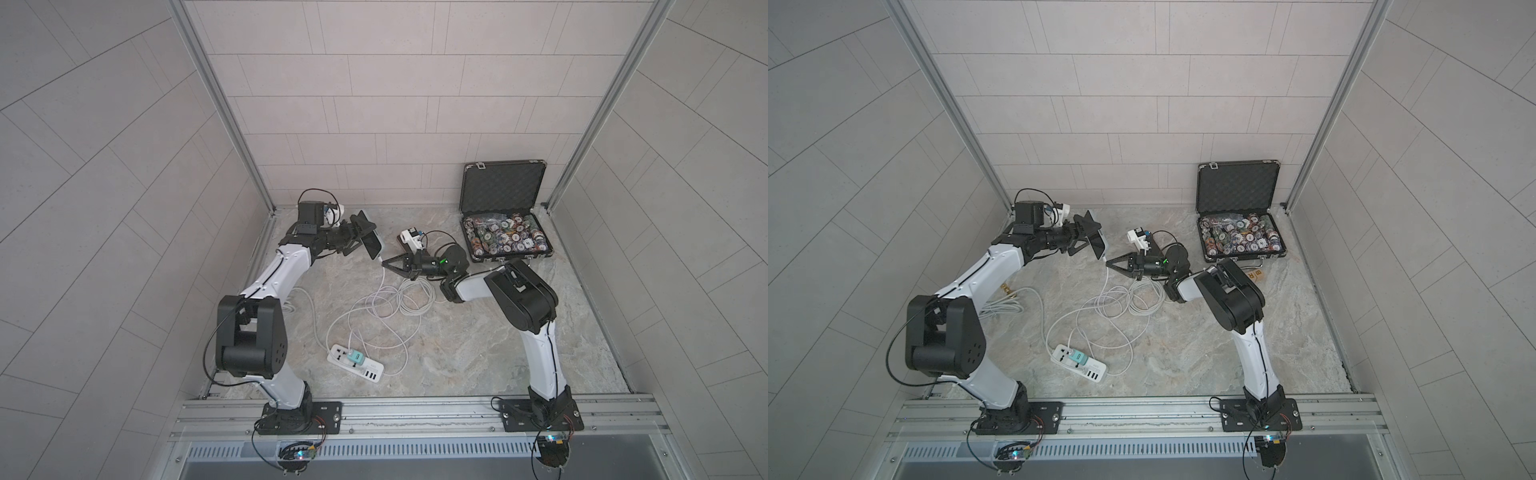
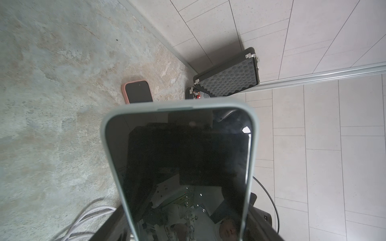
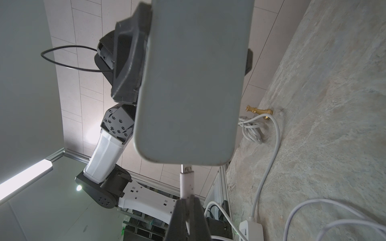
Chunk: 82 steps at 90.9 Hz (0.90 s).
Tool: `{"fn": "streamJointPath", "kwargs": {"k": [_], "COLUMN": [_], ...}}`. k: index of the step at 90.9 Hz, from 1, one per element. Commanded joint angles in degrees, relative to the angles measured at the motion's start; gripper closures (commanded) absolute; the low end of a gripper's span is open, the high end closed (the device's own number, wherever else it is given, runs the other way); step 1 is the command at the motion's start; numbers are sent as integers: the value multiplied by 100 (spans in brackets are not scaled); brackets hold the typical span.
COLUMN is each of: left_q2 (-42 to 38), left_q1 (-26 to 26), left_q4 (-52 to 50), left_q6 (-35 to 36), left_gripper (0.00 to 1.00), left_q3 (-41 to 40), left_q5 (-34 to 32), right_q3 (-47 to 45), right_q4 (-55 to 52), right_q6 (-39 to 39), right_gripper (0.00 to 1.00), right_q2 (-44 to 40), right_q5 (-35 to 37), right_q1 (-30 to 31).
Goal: Plug the charging cable into the phone
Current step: Insert the charging cable into the phone.
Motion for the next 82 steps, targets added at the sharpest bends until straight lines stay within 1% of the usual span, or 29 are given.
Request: {"fn": "streamJointPath", "kwargs": {"k": [1, 18, 38, 57, 66, 82], "left_q2": [-251, -274, -256, -224, -195, -217], "left_q1": [-95, -96, -88, -82, -86, -95], "left_q4": [-518, -524, -627, -661, -605, -594], "left_q6": [338, 349, 391, 45, -37, -143], "left_gripper": [45, 51, 51, 51, 52, 52], "left_q3": [25, -26, -43, -46, -54, -137], "left_q5": [521, 527, 172, -395, -370, -420], "right_q3": [73, 71, 49, -14, -24, 84], "right_q4": [172, 215, 190, 159, 110, -279], "right_q6": [-9, 6, -2, -33, -69, -329], "right_gripper": [100, 100, 100, 100, 100, 100], "right_q2": [-57, -70, -133, -156, -160, -157], "right_q5": [320, 319, 337, 393, 457, 559], "right_q1": [-57, -63, -74, -68, -74, -12]}}
